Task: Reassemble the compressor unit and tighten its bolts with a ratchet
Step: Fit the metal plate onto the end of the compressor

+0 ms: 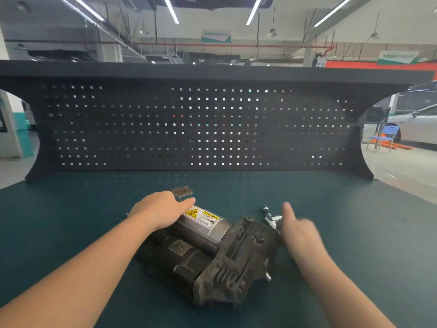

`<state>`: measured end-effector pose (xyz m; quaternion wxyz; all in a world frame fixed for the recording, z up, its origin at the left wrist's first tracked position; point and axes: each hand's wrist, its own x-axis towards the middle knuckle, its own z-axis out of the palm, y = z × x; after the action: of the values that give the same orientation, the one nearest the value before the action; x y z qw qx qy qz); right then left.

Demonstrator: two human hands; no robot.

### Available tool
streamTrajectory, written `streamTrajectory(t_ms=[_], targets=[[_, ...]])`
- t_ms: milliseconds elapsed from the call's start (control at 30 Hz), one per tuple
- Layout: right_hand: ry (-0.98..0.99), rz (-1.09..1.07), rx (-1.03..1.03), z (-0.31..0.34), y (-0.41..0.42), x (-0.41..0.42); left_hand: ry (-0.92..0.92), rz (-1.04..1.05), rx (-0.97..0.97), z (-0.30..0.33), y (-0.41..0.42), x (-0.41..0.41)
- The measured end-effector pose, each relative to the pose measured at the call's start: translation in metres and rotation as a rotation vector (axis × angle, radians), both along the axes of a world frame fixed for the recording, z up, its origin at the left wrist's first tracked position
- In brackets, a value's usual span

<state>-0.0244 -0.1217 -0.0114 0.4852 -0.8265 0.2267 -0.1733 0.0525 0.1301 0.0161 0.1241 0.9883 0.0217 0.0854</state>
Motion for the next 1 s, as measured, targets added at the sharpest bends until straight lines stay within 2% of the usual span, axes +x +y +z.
streamTrajectory(t_ms=[67,100,200,333,400,567,667,767,833,933,1000], targets=[[0.117,0.101,0.139,-0.005,0.019,-0.007,-0.035,0.020,-0.011,0.000,-0.002,-0.005],[0.096,0.126,0.219,-0.009,0.026,-0.008,-0.060,0.032,-0.014,0.000,-0.002,-0.007],[-0.109,0.146,0.517,-0.017,0.037,-0.011,-0.127,0.078,-0.040,-0.003,0.000,-0.015],[-0.265,0.171,0.647,-0.018,0.041,-0.015,-0.228,0.143,-0.110,-0.007,0.005,-0.031],[-0.323,0.210,0.605,-0.014,0.042,-0.018,-0.297,0.177,-0.162,-0.008,0.006,-0.044],[-0.525,0.306,0.173,0.007,0.048,-0.028,-0.593,0.278,-0.446,-0.018,0.016,-0.092],[-0.741,0.466,0.064,0.012,0.058,-0.031,-0.767,0.285,-0.664,-0.034,0.020,-0.115],[-1.085,0.671,-0.281,0.011,0.068,-0.036,-0.810,0.354,-0.937,-0.046,0.020,-0.125],[-1.195,0.769,-0.438,0.010,0.076,-0.035,-0.814,0.413,-1.085,-0.050,0.025,-0.126],[-1.172,0.773,-0.361,0.014,0.084,-0.034,-0.739,0.396,-1.177,-0.051,0.038,-0.129],[-1.112,0.761,-0.276,0.012,0.086,-0.032,-0.682,0.351,-1.170,-0.048,0.044,-0.131]])
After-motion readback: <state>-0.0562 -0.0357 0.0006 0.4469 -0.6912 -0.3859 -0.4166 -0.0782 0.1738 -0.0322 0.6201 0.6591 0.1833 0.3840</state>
